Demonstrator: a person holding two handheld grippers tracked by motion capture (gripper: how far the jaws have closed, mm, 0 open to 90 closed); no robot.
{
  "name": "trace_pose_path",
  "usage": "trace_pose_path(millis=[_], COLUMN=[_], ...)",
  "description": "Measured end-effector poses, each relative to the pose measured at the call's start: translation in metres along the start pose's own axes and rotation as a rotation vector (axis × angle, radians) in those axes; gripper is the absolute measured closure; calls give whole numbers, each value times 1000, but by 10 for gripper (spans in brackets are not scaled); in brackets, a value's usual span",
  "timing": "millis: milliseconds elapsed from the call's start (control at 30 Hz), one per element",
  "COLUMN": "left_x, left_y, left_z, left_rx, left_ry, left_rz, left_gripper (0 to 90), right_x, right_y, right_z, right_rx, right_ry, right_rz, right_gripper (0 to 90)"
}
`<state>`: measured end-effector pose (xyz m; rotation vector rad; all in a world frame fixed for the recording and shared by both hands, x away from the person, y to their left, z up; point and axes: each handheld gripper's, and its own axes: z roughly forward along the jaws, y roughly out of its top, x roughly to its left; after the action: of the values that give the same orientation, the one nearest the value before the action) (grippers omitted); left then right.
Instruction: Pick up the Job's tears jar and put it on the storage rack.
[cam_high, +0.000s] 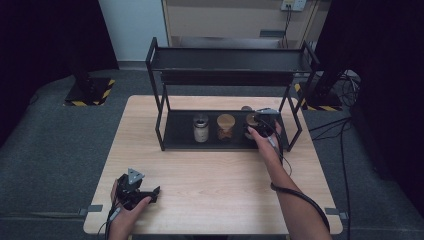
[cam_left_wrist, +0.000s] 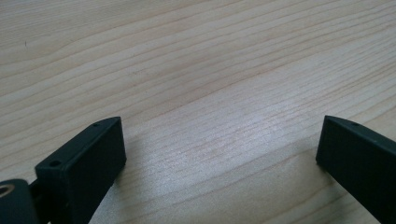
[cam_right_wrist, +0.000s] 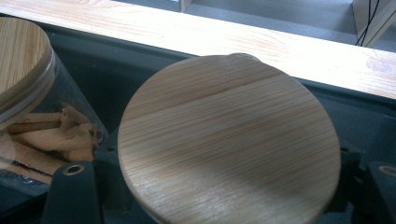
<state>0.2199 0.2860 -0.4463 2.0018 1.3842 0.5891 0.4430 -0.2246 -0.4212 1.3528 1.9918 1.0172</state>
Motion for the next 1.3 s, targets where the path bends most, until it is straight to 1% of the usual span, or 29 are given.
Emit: trace_pose_path(millis=[200, 433, 567, 600, 633, 667, 800, 833, 1067, 1100, 1300], left_x=[0, 0, 0, 0, 0, 0, 0, 0, 0, 0, 0], left_y=[0, 0, 0, 0, 0, 0, 0, 0, 0, 0, 0], left_z=[0, 0, 0, 0, 0, 0, 0, 0, 0, 0, 0], left_rx=[0, 0, 0, 0, 0, 0, 0, 0, 0, 0, 0], left_ry=[0, 0, 0, 0, 0, 0, 0, 0, 0, 0, 0], left_rz=[0, 0, 0, 0, 0, 0, 0, 0, 0, 0, 0], left_gripper=[0, 0, 0, 0, 0, 0, 0, 0, 0, 0, 0], right_x=[-1, -4, -5, -5, -3, -3, -6, -7, -6, -6, -6], right_y=[-5, -7, -7, -7, -5, -5, -2, -2, 0, -1, -6], right_z=[-1, -2, -3, -3, -6, -7, -11, -12, -20, -22, -37], right_rx=[-12, -17, -14, -14, -10, -8, 1, 5, 20, 21, 3], right_ry=[5, 15, 24, 24, 18, 18, 28, 33, 39, 37, 52], right_rz=[10, 2, -4, -4, -19, -19, -10, -4, -22, -14, -9], right_gripper=[256, 253, 202, 202, 157, 132, 74, 69, 42, 40, 40])
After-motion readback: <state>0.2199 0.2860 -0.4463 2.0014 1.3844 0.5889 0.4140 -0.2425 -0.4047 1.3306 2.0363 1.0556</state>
